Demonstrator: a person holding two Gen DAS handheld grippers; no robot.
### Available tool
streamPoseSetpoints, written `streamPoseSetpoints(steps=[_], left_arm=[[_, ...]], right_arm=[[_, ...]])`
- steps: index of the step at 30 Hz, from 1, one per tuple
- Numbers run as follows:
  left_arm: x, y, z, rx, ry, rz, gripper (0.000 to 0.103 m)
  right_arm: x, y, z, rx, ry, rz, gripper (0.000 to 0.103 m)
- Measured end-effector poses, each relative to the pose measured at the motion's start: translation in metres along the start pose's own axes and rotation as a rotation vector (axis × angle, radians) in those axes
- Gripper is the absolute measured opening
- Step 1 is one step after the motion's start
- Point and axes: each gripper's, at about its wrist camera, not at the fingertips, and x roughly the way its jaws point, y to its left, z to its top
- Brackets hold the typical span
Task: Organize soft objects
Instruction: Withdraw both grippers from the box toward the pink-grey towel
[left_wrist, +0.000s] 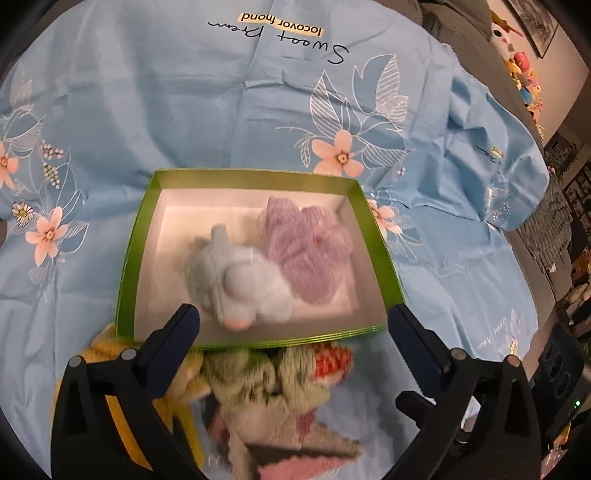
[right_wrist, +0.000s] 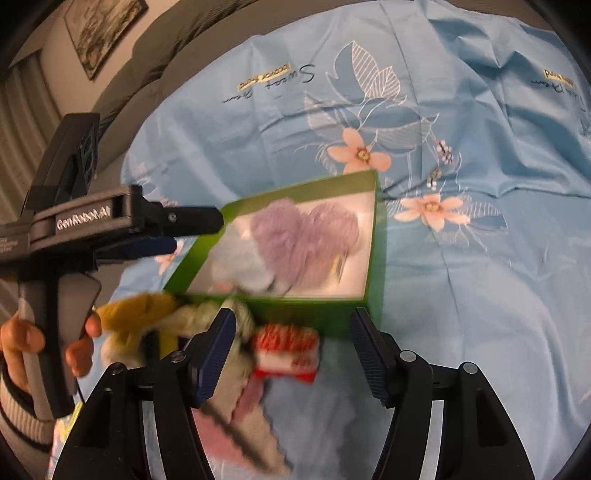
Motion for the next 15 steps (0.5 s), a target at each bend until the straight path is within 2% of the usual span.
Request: streamPoseSetpoints(steps=[8,12,15], left_arm=[[-0.030,0.001,-0.046,0.012,-0.022,-0.029,0.102],[-0.036,0.008,-0.076,0.016,-0.002,-0.030,0.102],[-0.038,0.018,-0.098,-0.001,0.013,-0.034,0.102]], right_arm=[[-0.018,0.010,-0.042,0.033,0.051,0.092,0.069],[-0.014,0.021,-0.066,-0.006,0.109,0.115,0.070],[-0.009,0.034,-0.083,-0.063,0.153,0.097,0.071]])
